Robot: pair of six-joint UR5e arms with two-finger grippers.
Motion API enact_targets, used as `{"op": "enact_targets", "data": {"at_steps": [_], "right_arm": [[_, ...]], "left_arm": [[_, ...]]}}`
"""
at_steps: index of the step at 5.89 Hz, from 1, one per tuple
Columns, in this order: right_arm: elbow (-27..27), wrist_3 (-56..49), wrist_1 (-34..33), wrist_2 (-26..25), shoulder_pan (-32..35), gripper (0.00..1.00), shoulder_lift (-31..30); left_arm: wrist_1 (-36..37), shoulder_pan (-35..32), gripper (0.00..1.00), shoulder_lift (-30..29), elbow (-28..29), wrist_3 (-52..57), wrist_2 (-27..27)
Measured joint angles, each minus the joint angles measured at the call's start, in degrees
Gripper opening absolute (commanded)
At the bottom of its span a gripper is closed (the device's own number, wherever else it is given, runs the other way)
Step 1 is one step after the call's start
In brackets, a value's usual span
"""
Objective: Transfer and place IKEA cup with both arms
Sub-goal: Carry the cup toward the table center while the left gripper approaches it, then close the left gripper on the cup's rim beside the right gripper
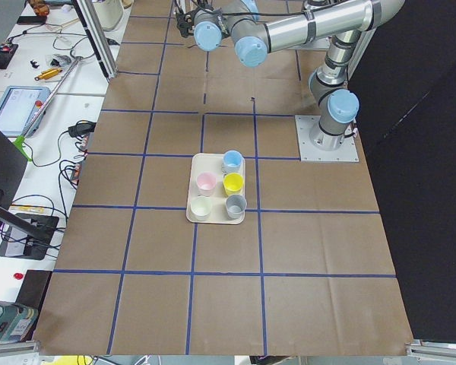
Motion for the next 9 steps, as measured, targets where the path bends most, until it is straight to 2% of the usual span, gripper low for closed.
{"op": "enact_targets", "data": {"at_steps": [3, 4, 7, 8, 9], "right_arm": [[0.44, -0.15, 0.19, 0.66, 0.48, 0.39, -0.09], [0.46, -0.19, 0.19, 0.70, 0.49, 0.39, -0.09], [0.50, -0.21, 0.14, 0.92, 0.53, 0.39, -0.09], [0.53, -0.18, 0.17, 0.93, 0.54, 0.39, -0.09], [0.54, -0.14, 0.18, 0.94, 0.52, 0.39, -0.09]], "left_arm": [[0.51, -2.46, 0.96, 0.25, 0.51, 0.71, -6.85], [0.51, -2.64, 0.90, 0.36, 0.46, 0.75, -8.29], [0.64, -5.47, 0.84, 0.17, 0.61, 0.77, -9.58], [0.74, -6.63, 0.79, -0.15, 0.87, 0.83, -9.56], [0.83, -7.19, 0.49, -0.50, 1.10, 0.88, -9.56]]}}
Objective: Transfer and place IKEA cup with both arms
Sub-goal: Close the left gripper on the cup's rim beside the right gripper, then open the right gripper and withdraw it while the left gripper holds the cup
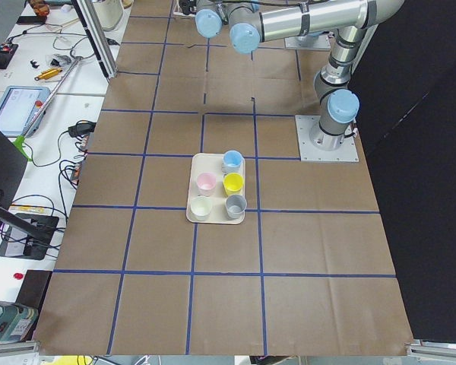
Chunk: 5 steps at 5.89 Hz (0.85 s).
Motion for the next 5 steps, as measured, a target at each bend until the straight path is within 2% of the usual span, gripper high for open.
{"op": "enact_targets", "data": {"at_steps": [1, 2, 3, 4, 5], "right_arm": [[0.01, -0.01, 0.00, 0.00, -0.02, 0.39, 0.00], [0.01, -0.05, 0.01, 0.00, -0.02, 0.39, 0.00], [0.03, -0.06, 0.01, -0.03, -0.03, 0.40, 0.01], [0.03, -0.07, 0.01, -0.01, -0.04, 0.40, 0.02], [0.01, -0.07, 0.01, -0.01, 0.00, 0.47, 0.00]], "left_arm": [[0.05, -0.26, 0.26, -0.06, 0.10, -0.04, 0.00], [0.05, -0.42, 0.09, 0.04, 0.12, -0.08, 0.03], [0.00, -0.45, 0.03, 0.21, 0.11, -0.08, 0.12], [-0.07, -0.48, 0.02, 0.37, 0.06, -0.07, 0.37], [-0.06, -0.49, 0.02, 0.57, 0.05, -0.07, 0.47]]}}
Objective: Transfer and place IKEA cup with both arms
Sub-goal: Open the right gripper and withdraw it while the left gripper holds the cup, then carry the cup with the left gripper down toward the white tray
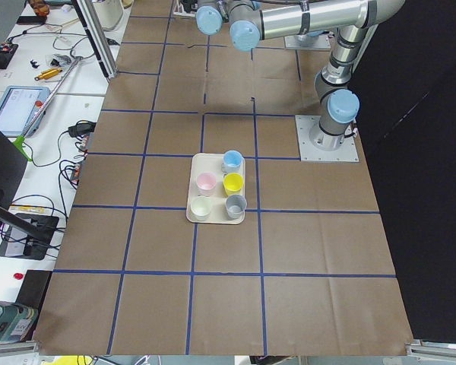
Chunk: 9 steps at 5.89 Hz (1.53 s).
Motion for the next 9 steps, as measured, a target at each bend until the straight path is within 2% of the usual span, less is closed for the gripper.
{"op": "enact_targets", "data": {"at_steps": [1, 6, 7, 8, 9], "right_arm": [[0.00, 0.03, 0.00, 0.01, 0.03, 0.99, 0.00], [-0.44, 0.56, -0.60, -0.88, -1.90, 1.00, 0.10], [-0.66, 0.73, -1.13, -3.39, -5.29, 1.00, 0.09], [-0.87, 0.80, -2.73, -7.74, -8.93, 1.00, 0.09], [-1.54, 0.97, -6.08, -13.34, -11.70, 1.00, 0.01]], "left_arm": [[0.03, 0.00, 0.02, 0.14, 0.06, -0.03, 0.09], [0.75, 0.42, 0.02, 0.39, 0.29, -0.66, 1.39], [3.28, 0.71, 0.03, 0.57, 0.31, -3.10, 4.54], [7.35, 0.92, 0.03, 0.62, 0.35, -7.34, 10.10], [12.01, 0.86, 0.03, 0.48, 0.57, -12.35, 17.86]]}}
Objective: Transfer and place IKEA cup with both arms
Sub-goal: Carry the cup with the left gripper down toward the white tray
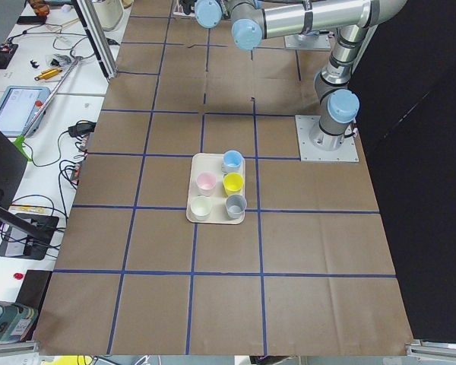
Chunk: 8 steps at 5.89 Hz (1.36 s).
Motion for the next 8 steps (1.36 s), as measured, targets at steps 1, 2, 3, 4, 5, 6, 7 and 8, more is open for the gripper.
{"op": "enact_targets", "data": {"at_steps": [1, 2, 3, 4, 5, 6, 7, 8], "right_arm": [[-2.22, 2.48, -4.21, -6.87, -1.27, 1.00, -0.31], [-5.19, 9.00, -10.34, -14.23, -1.41, 1.00, -0.80], [-7.21, 15.83, -17.00, -21.32, -0.76, 1.00, -1.16], [-8.01, 20.59, -22.00, -29.19, 0.87, 1.00, -1.32], [-8.20, 24.82, -25.18, -37.07, 3.52, 1.00, -1.12], [-8.21, 29.17, -26.55, -43.41, 7.23, 1.00, -0.39], [-8.22, 33.20, -27.19, -49.92, 11.59, 1.00, 0.82], [-8.16, 35.59, -27.30, -56.56, 15.40, 1.00, 2.01]], "left_arm": [[3.77, -0.19, 0.04, -0.24, 0.48, -4.74, 10.03], [5.67, -0.56, 0.04, -0.34, 0.92, -7.55, 21.21], [6.15, -0.95, 0.05, -0.63, 1.03, -8.68, 32.50], [6.22, -1.07, 0.05, -1.00, 0.54, -8.84, 44.17], [6.26, -0.83, 0.05, -1.26, -0.18, -8.48, 54.38], [6.46, -0.16, 0.05, -2.45, -0.60, -7.05, 62.03], [7.79, 1.94, 0.04, -4.63, -0.90, -3.66, 67.40], [9.92, 5.35, 0.04, -7.04, -1.20, 1.33, 70.25]]}}
